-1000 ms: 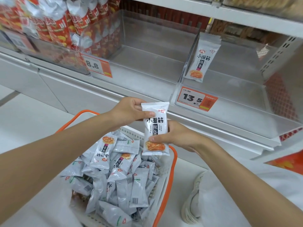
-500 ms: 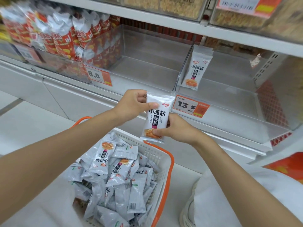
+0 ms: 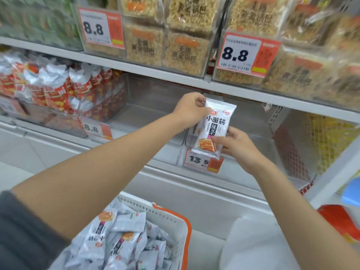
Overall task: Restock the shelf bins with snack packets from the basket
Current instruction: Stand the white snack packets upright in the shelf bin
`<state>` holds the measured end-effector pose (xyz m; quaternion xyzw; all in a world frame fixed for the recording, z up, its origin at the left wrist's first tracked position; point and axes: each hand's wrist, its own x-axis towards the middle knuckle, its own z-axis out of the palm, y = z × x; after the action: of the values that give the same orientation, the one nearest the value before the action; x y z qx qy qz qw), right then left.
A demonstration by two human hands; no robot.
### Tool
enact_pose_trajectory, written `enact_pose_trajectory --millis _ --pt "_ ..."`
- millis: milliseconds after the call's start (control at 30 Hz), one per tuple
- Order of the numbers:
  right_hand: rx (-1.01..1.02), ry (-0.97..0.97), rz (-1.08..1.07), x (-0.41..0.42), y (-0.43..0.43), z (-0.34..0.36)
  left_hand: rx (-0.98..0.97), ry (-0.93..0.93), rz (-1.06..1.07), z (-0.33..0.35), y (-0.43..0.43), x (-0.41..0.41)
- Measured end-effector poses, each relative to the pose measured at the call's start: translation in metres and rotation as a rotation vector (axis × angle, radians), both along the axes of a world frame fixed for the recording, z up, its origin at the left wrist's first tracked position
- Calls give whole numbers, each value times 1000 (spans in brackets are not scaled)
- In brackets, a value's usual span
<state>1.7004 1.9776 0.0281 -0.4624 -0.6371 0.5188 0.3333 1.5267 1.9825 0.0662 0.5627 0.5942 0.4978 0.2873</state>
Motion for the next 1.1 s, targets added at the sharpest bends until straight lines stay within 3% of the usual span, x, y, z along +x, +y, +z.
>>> enact_pose_trajectory --millis 167,267,400,600,700,1100 --pt "39 -79 -97 4 58 -7 -90 115 7 1 54 2" --pt "98 -263 -85 -7 86 -19 -177 468 36 -2 79 -2" --pt "136 -496 -14 -30 111 -42 -189 671 68 -10 94 -16" --pt "147 -673 -65 -45 130 -59 -191 592 82 -22 105 -22" --pt "75 -647 -148 -48 134 -64 -188 539 88 -24 106 -22" --pt "-79 -549 -120 -64 128 -56 -183 409 88 -30 102 -24"
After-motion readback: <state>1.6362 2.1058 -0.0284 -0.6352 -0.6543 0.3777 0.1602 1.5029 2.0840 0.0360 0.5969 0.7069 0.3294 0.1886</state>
